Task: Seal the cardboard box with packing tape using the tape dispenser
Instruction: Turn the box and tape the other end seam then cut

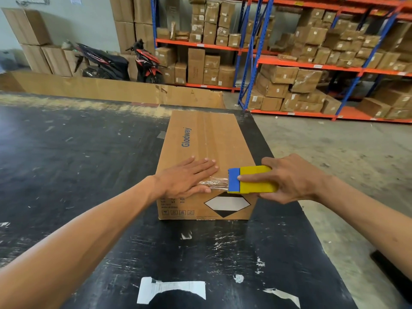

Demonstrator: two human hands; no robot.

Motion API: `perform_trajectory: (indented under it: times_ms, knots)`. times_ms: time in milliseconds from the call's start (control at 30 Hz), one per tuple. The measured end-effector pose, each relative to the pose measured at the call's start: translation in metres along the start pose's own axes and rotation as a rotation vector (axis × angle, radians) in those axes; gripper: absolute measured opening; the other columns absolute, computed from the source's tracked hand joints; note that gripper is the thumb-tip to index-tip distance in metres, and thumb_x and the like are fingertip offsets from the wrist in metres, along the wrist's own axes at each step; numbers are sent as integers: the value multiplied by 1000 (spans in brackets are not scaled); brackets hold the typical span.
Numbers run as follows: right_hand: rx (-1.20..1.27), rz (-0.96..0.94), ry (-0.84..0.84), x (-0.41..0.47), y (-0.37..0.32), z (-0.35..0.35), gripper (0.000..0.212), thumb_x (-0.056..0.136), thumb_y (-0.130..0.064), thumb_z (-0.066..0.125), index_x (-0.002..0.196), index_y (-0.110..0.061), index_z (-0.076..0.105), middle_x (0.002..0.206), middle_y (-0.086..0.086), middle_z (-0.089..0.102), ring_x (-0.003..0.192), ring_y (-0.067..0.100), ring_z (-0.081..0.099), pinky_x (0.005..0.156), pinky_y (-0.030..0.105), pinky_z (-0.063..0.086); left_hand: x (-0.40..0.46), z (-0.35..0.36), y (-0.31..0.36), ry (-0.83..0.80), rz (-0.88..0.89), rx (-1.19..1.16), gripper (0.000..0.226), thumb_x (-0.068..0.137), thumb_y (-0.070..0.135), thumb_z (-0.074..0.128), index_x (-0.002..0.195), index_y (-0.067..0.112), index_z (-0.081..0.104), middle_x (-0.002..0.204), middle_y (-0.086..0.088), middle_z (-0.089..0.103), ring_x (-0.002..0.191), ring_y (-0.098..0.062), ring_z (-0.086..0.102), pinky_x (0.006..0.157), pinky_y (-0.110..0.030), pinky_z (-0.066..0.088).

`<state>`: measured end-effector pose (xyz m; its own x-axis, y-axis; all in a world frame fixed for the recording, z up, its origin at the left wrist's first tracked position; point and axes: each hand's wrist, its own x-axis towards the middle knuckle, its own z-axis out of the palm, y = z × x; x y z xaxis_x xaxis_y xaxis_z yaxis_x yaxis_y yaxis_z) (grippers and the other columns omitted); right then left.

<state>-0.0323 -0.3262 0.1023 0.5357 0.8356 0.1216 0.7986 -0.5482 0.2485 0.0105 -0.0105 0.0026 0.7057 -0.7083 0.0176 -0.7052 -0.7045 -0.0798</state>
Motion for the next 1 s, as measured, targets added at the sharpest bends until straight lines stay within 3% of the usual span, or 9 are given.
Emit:
perform_trajectory:
  times_ms: [133,300,400,467,533,667,767,900,1000]
  knots:
    - [-11,8,-37,-13,13,-3,56,80,-56,49,135,-47,53,72,-3,42,45,16,36,42,25,24,-2,-1,0,-2,8,-10,74,99,67,10,159,28,-6,168,5,-5,153,-12,-9,125,-40,-5]
    - [19,66,-72,-26,24,17,56,82,-56,48,137,-53,46,78,4,55,47,25,50,39,34,44,-1,-4,1,-10,-1,-30,73,100,66,14,160,27,0,168,4,-1,154,-13,-4,126,-42,-3]
    - [23,88,-73,-23,21,21,53,82,-56,46,135,-52,52,78,7,58,48,27,51,41,33,44,3,-16,11,12,-49,-34,72,100,64,27,158,22,20,165,-2,23,152,-20,19,126,-43,6]
    - [19,84,-55,-23,18,18,52,81,-57,46,132,-50,56,75,5,56,45,25,49,40,28,38,17,-27,24,53,-62,61,77,96,70,27,151,17,31,150,-7,41,139,-25,38,124,-47,13]
    - [22,68,-27,-21,18,17,52,80,-56,46,129,-49,59,70,1,50,43,21,44,41,26,27,32,-30,38,85,-89,75,84,94,75,23,155,16,24,151,-11,39,140,-27,37,123,-52,13]
    - [22,60,12,-20,21,19,51,79,-58,46,128,-50,59,68,-2,47,43,19,41,45,20,15,41,-10,44,27,-83,23,82,92,72,-2,159,24,-7,168,-7,1,155,-25,2,124,-53,2]
    - [21,49,53,-21,21,19,50,79,-56,47,126,-48,62,67,-4,42,44,16,31,46,17,6,42,-5,43,9,-78,44,74,94,67,-2,155,28,-16,169,-3,0,155,-24,0,125,-50,2]
    - [20,58,61,-23,21,22,51,78,-56,48,127,-47,62,69,-2,47,44,16,31,45,18,12,43,-6,43,32,-67,92,66,95,66,0,148,38,-27,169,-6,5,155,-29,5,124,-53,9]
    - [33,85,46,-25,22,26,53,79,-56,48,130,-48,59,74,3,54,43,22,43,44,25,25,43,-4,42,6,-55,118,68,91,67,-10,151,39,-20,168,-9,4,155,-31,5,124,-54,9]
